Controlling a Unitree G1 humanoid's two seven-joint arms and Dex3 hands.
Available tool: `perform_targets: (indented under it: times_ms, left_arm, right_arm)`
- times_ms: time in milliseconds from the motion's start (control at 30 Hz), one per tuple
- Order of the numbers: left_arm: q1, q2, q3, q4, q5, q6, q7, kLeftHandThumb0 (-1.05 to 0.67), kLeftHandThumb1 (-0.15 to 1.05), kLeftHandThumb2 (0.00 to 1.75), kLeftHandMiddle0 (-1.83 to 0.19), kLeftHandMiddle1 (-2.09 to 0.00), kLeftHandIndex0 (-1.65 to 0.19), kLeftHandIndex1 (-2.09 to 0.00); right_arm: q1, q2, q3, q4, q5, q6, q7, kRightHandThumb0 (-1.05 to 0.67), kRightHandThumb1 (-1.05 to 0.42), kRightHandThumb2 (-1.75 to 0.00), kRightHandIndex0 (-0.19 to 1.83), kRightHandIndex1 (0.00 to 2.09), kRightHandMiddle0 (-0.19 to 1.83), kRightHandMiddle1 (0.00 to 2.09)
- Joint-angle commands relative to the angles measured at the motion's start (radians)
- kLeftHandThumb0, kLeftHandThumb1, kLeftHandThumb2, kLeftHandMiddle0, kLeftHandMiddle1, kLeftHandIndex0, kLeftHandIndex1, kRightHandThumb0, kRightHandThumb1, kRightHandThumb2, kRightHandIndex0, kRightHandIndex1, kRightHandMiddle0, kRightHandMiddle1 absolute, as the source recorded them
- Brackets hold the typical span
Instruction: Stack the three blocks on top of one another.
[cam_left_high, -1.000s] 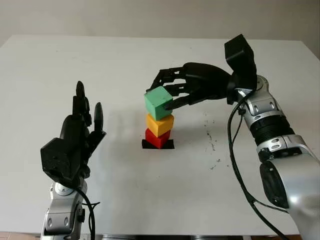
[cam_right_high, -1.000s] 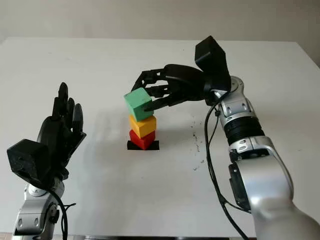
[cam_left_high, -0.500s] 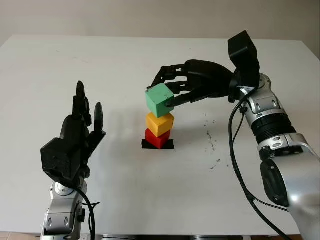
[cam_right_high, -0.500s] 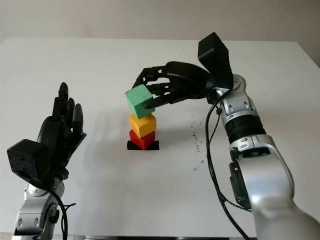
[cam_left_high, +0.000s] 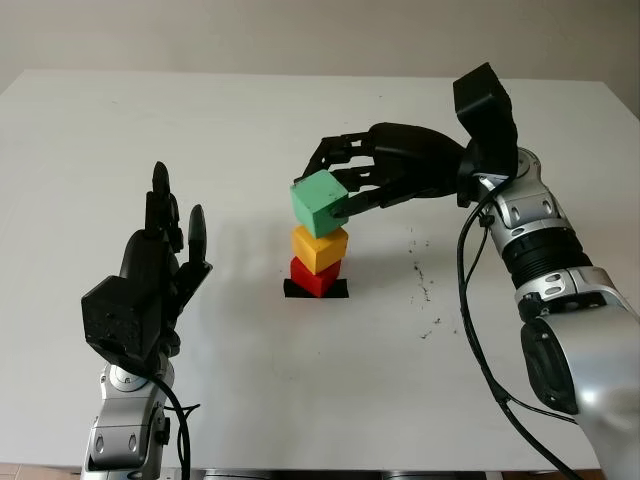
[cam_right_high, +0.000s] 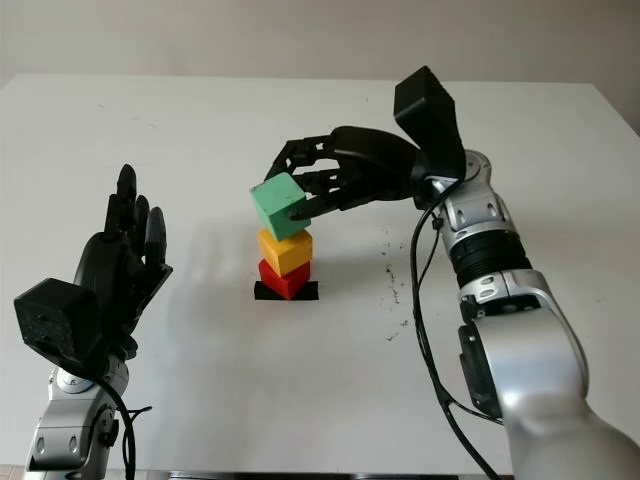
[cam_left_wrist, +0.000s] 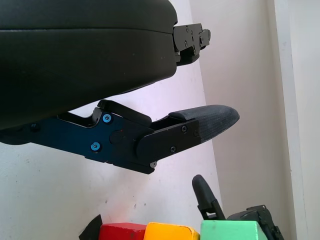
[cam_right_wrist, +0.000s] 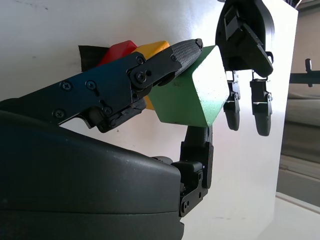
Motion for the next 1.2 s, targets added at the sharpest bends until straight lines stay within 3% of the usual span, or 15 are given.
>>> perform_targets:
  times_ms: [0, 800, 967, 1167]
  left_arm:
    - [0.005, -0.001, 0.003, -0.020, -0.003, -0.003, -0.002, -0.62, 1.05, 0.69, 0.13, -0.05, 0.14, -0.06]
    - [0.007, 0.005, 0.003, -0.030, -0.001, 0.005, -0.006, -0.62, 1.05, 0.69, 0.14, -0.05, 0.14, -0.05]
    - [0.008, 0.005, 0.004, -0.027, 0.000, 0.005, -0.007, -0.63, 1.05, 0.69, 0.13, -0.05, 0.14, -0.06]
    - [0.007, 0.001, 0.004, -0.027, 0.000, 0.006, -0.003, -0.63, 1.05, 0.69, 0.12, -0.06, 0.13, -0.06]
  right_arm:
    - [0.000, 0.000, 0.000, 0.002, 0.003, -0.017, 0.006, -0.50, -0.95, -0.06, 0.27, 0.05, 0.39, 1.43]
    - [0.006, 0.000, 0.006, 0.029, -0.014, -0.054, 0.006, -0.54, -0.93, -0.05, 0.26, 0.05, 0.35, 1.33]
    - [0.002, -0.007, 0.012, 0.020, -0.017, -0.033, 0.017, -0.65, -0.86, -0.05, 0.17, 0.03, 0.14, 0.95]
    - [0.002, -0.030, 0.025, -0.013, -0.017, -0.072, 0.076, -0.79, -0.85, -0.05, -0.18, 0.00, -0.09, 0.39]
